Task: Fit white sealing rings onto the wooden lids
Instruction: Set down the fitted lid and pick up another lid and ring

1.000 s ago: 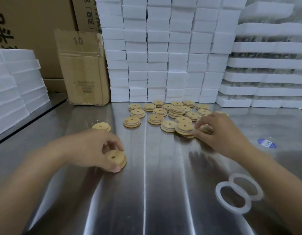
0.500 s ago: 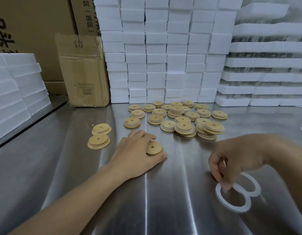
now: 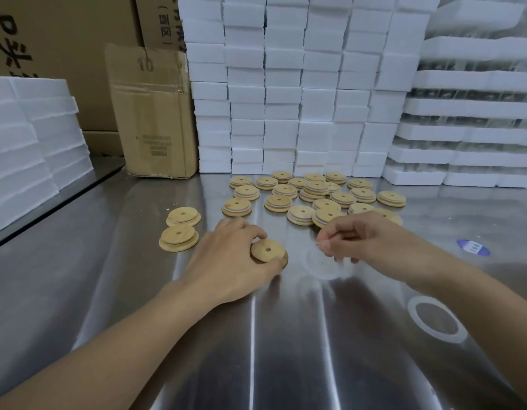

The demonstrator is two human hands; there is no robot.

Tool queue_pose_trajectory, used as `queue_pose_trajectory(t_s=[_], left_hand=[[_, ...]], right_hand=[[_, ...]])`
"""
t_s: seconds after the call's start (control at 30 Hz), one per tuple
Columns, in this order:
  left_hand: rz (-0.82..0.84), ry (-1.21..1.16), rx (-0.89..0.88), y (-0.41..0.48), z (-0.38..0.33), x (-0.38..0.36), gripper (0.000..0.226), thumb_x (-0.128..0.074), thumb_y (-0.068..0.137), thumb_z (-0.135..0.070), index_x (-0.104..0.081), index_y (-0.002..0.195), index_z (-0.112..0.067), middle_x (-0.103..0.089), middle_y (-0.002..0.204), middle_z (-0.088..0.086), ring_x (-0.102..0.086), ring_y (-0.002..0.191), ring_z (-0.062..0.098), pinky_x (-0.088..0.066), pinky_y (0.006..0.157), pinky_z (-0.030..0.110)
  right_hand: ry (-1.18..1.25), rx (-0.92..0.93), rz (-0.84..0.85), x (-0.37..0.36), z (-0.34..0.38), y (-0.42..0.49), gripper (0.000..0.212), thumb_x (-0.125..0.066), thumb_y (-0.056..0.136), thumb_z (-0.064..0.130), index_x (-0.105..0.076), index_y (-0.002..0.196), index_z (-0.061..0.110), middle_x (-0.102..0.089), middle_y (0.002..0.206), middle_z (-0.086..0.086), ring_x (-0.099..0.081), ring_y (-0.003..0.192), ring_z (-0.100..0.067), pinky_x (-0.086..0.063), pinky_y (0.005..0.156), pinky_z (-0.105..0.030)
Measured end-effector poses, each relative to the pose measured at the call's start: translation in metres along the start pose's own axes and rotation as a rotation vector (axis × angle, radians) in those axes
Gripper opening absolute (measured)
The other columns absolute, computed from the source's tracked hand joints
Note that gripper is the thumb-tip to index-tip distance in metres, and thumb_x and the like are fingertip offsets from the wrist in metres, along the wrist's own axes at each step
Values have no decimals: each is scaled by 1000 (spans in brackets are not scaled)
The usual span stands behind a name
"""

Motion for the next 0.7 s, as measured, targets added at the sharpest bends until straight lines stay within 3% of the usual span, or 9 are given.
queue_pose_trajectory(t_s=[0.13, 0.23, 0.33, 0.47, 0.57, 0.7], left_hand=[[-12, -134, 10, -1, 4, 3, 57, -66, 69, -82, -66, 113, -46, -61, 113, -22, -54, 114, 8, -53, 92, 39], [-47, -375, 13, 2, 3, 0, 49, -88, 70, -58, -62, 111, -49, -67, 103, -20, -66, 94, 3, -58, 83, 35], [-55, -563, 53, 2, 5, -1, 55, -96, 72, -32, -64, 111, -52, -68, 102, -15, -69, 77, 5, -56, 78, 23], [-69, -874, 141, 5, 7, 0, 58, -93, 76, -5, -72, 114, -44, -71, 118, 4, -74, 91, 25, -63, 85, 37], [-50, -1075, 192, 6, 7, -2, 55, -84, 82, 7, -76, 117, -34, -75, 114, 6, -73, 101, 18, -66, 76, 31], [16, -1284, 258, 8, 6, -8, 46, -74, 91, 8, -77, 118, -29, -82, 103, 2, -79, 98, 17, -66, 79, 30]], right_hand=[[34, 41, -77, -13, -2, 0, 6, -74, 96, 13, -77, 91, 12, -68, 68, 1, -62, 65, -7, -43, 58, -7], [39, 46, -139, -16, -2, 0, 10, -72, 96, 10, -76, 87, 11, -66, 65, 5, -59, 62, -6, -42, 57, -7], [43, 52, -284, -5, 2, -1, 17, -68, 96, 5, -73, 81, 13, -62, 62, 7, -56, 59, -5, -40, 57, -10], [396, 53, -465, 43, 11, -6, 23, -58, 91, 7, -63, 70, 16, -54, 65, 4, -52, 63, -12, -38, 66, -29], [732, 106, -474, 74, 14, -14, 21, -56, 88, 13, -59, 69, 20, -43, 67, 1, -40, 60, -14, -31, 63, -28], [823, 116, -468, 80, 11, -16, 15, -56, 85, 13, -54, 71, 18, -40, 68, 0, -34, 61, -15, -27, 63, -26]])
Point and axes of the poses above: each hand's wrist, its own y-axis towards the middle knuckle, its own x-axis out of the back of the hand, z = x × y, the point moved 5 cm from there along y, towards the middle knuckle
